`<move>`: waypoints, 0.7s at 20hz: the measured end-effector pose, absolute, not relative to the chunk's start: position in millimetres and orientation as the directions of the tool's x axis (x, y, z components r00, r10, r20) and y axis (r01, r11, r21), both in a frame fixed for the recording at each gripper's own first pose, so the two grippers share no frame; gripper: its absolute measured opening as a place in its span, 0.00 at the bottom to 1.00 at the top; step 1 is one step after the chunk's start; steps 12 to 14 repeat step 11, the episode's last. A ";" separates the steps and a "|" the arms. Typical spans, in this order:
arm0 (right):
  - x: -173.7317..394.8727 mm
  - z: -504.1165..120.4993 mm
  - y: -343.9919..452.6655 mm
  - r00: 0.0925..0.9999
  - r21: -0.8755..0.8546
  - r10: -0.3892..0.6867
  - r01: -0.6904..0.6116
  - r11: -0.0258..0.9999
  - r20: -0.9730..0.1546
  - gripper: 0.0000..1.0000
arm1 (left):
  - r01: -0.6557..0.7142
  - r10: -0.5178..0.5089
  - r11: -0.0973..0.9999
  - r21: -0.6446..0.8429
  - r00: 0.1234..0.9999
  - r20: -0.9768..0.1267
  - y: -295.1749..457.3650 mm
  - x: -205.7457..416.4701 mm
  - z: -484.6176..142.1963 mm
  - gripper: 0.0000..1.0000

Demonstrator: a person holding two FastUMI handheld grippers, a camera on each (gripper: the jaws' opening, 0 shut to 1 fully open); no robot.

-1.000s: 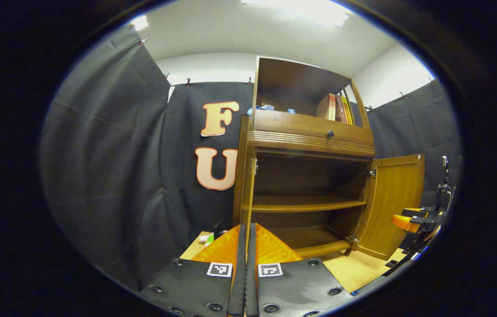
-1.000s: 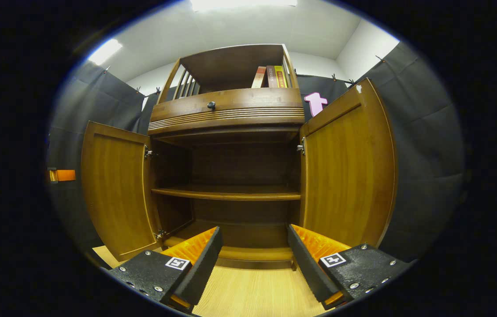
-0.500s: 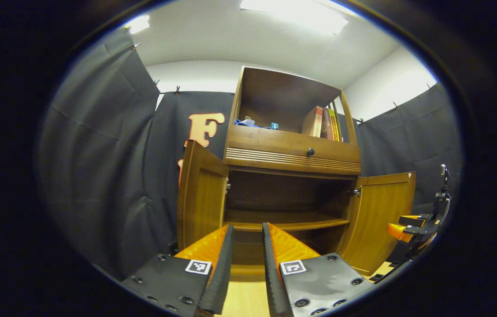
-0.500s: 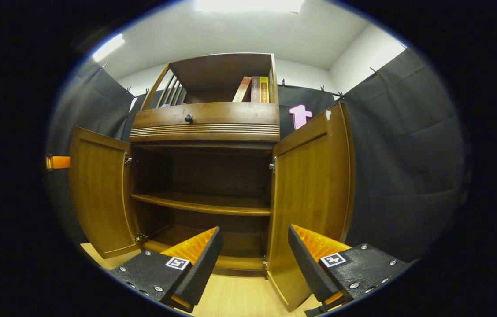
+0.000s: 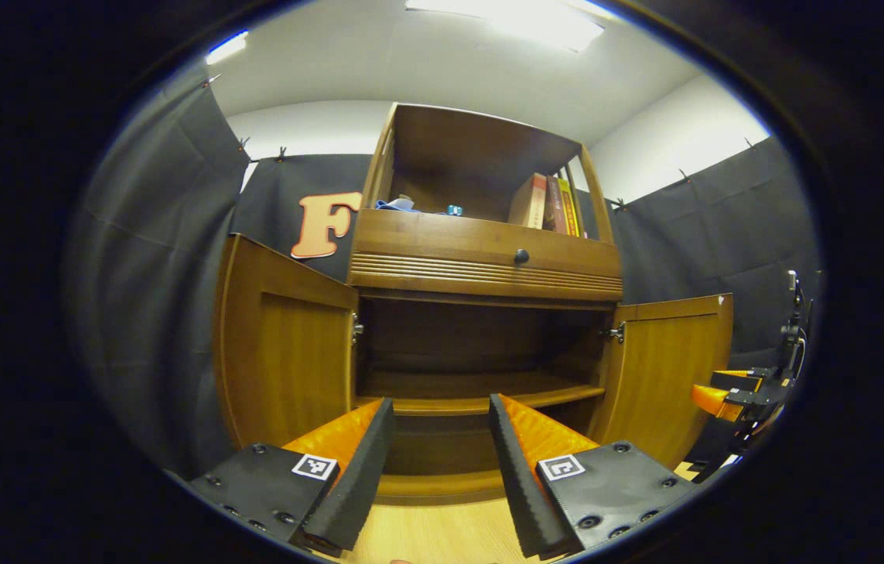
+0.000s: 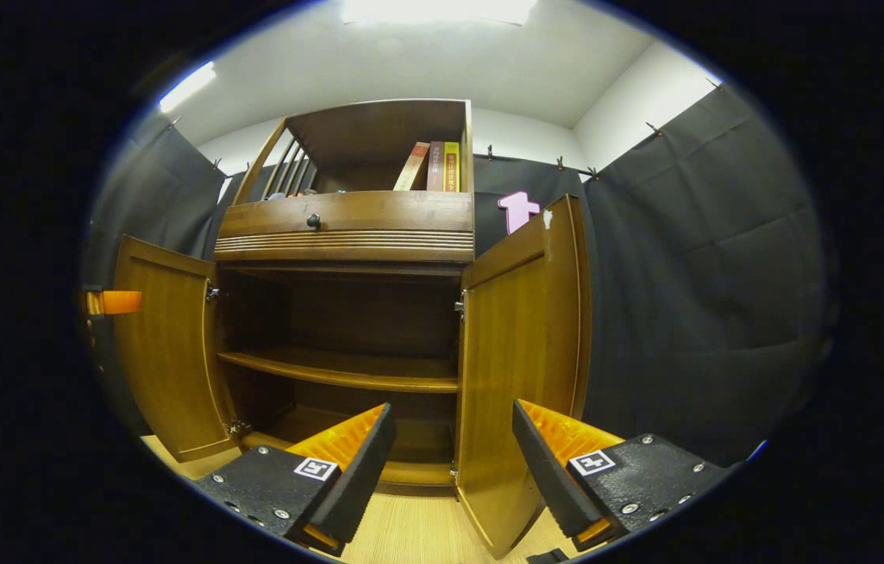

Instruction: Open the right door of the double-door shoe cabinet with the right hand, and open the left door with the left hand.

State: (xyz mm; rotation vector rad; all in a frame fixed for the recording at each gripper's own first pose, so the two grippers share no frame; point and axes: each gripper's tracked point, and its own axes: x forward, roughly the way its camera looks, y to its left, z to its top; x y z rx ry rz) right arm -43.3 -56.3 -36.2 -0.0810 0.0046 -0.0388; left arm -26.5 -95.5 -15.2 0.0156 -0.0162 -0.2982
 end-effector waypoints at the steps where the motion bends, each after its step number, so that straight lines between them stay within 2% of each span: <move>1: -42.6 -37.0 -57.1 0.999 -0.084 -0.044 0.044 0.996 -0.005 0.93 | 0.300 -0.300 0.954 0.012 0.954 0.009 -99.1 -24.1 -19.2 0.75; 3: -39.5 -41.2 -60.0 0.999 -0.096 -0.052 0.051 0.994 -0.013 1.00 | 0.337 -0.337 0.941 -0.001 0.941 -0.003 -111.5 -23.3 -26.0 0.81; 6: -36.6 -47.4 -61.9 0.998 -0.096 -0.057 0.055 0.994 -0.024 1.00 | 0.347 -0.347 0.938 0.006 0.938 -0.002 -113.5 -20.1 -29.4 0.91; 7: -35.7 -48.6 -62.2 0.998 -0.097 -0.058 0.056 0.994 -0.026 0.92 | 0.343 -0.343 0.939 0.008 0.939 -0.007 -114.8 -18.0 -31.8 0.94; 9: -34.6 -49.9 -62.5 0.998 -0.096 -0.059 0.056 0.994 -0.026 0.92 | 0.333 -0.333 0.943 0.010 0.943 -0.018 -112.7 -15.6 -34.8 0.94; 10: -33.6 -49.7 -62.4 0.998 -0.093 -0.056 0.054 0.994 -0.024 0.92 | 0.328 -0.328 0.944 0.018 0.945 -0.023 -111.4 -15.0 -35.4 0.91; 11: -34.7 -49.8 -62.8 0.998 -0.090 -0.055 0.053 0.994 -0.021 0.92 | 0.318 -0.318 0.948 0.031 0.948 -0.025 -109.6 -14.1 -36.1 0.94; 14: -34.7 -49.8 -62.8 0.998 -0.090 -0.055 0.053 0.994 -0.021 0.92 | 0.318 -0.318 0.948 0.031 0.948 -0.025 -109.6 -14.1 -36.1 0.94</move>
